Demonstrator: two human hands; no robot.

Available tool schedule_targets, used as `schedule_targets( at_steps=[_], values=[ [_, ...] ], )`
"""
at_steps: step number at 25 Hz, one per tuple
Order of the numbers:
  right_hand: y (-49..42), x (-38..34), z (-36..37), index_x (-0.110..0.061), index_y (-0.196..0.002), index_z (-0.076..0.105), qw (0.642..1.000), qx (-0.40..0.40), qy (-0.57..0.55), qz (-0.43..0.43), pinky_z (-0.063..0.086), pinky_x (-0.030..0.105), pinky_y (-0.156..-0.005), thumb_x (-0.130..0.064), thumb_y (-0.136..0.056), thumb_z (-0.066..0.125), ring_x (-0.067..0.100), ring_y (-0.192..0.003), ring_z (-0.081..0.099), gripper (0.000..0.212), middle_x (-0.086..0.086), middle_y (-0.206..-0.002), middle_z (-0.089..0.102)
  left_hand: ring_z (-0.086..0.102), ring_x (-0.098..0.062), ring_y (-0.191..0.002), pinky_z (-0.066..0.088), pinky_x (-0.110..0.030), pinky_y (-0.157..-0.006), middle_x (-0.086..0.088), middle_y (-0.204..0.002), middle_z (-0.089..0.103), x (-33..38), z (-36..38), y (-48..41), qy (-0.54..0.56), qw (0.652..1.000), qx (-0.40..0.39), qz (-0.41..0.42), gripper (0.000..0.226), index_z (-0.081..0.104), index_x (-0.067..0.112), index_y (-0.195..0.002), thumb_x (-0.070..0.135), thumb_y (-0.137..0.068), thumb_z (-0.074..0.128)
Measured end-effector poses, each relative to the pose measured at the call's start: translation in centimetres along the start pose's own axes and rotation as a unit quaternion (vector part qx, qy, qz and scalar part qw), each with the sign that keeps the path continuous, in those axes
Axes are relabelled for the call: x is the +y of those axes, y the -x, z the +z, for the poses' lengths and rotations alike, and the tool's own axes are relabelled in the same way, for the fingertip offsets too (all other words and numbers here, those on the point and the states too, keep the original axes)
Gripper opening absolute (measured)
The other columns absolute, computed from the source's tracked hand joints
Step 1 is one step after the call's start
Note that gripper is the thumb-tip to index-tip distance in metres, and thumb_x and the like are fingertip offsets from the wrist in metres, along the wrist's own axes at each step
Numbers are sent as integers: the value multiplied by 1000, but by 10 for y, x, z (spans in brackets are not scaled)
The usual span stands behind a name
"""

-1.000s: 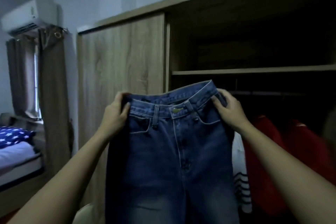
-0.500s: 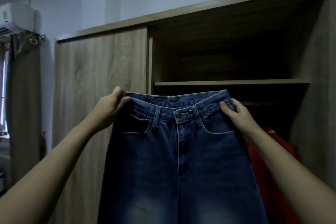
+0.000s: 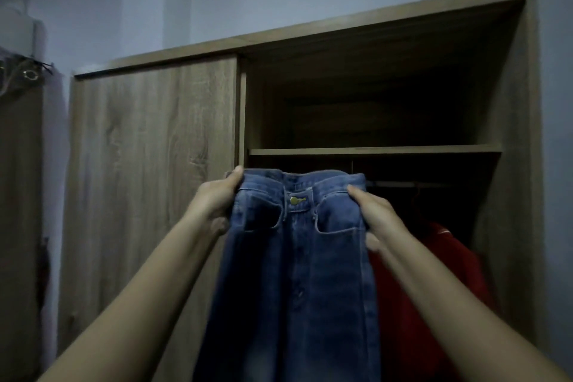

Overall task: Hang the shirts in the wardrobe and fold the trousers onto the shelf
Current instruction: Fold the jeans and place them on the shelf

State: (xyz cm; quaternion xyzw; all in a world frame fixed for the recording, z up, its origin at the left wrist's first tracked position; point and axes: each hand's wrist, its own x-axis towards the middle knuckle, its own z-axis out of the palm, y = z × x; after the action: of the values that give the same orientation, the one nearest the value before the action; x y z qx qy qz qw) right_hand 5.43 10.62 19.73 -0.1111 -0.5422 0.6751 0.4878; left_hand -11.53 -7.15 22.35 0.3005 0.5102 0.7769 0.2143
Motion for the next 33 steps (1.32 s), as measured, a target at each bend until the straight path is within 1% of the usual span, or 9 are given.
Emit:
schedule_targets(
  at_steps=[4,7,12,16,18,21,25,30,33],
  values=[
    [20,-3,43,-15,-111,61,994,-85,45,-59,56,37,-75,-25,-92,56,23,-88,71,22,12,-101,71,70,-18,-74,57,-29,-66,-11,-87,71,8,61,31,-44,989,-65,125,25,65,2,-103,23,-94,55],
    [35,-3,48,-25,-120,59,976,-174,108,-71,51,29,-84,-43,-97,34,13,-103,65,38,0,-112,67,65,-14,-80,55,-25,-68,-8,-92,67,10,73,37,-82,982,-91,146,25,65,5,-102,23,-96,50],
    [38,0,33,-49,-119,45,920,-294,247,-80,38,13,-90,-22,-94,35,-8,-117,44,38,-19,-122,48,67,-21,-94,53,-35,-80,-8,-101,68,8,60,38,-146,962,-132,191,29,65,10,-107,29,-86,63],
    [21,12,11,-36,-132,43,929,-135,218,-266,39,22,-104,-37,-86,59,-5,-122,44,49,-23,-131,46,63,-23,-64,51,-32,-63,-7,-67,67,13,59,34,-27,979,-84,185,22,66,7,-75,6,-88,49],
    [17,7,6,-20,-130,47,951,-102,172,-234,51,28,-93,-54,-73,65,1,-105,60,68,-14,-116,60,58,-19,-56,49,-23,-53,-9,-66,61,20,54,31,9,982,-88,167,20,59,6,-75,4,-86,43],
    [16,4,9,-15,-107,59,934,-76,264,-229,55,29,-81,-49,-76,67,7,-90,67,47,-5,-100,69,55,-25,-64,43,-25,-55,-11,-75,53,18,44,21,-77,985,-20,150,17,51,12,-76,15,-87,40],
    [22,15,0,-13,-102,61,919,-28,309,-243,55,31,-80,-55,-77,64,7,-87,66,49,-2,-96,70,58,-6,-76,46,-18,-65,7,-84,58,-9,50,25,-358,875,56,321,35,53,16,-95,50,-86,57],
    [45,38,-55,-32,-132,34,910,-113,328,-228,50,22,-88,-71,-70,54,5,-107,60,76,-4,-123,58,56,-10,-79,43,-24,-71,1,-87,59,-1,58,18,-316,828,149,439,33,57,11,-96,43,-89,57],
    [87,108,-99,-21,-90,57,872,-112,436,-195,44,19,-67,-71,-79,40,-7,-75,59,54,-3,-84,67,52,-10,-80,35,-19,-66,0,-88,56,3,56,10,-325,805,170,467,34,54,11,-97,44,-92,52]
  ],
)
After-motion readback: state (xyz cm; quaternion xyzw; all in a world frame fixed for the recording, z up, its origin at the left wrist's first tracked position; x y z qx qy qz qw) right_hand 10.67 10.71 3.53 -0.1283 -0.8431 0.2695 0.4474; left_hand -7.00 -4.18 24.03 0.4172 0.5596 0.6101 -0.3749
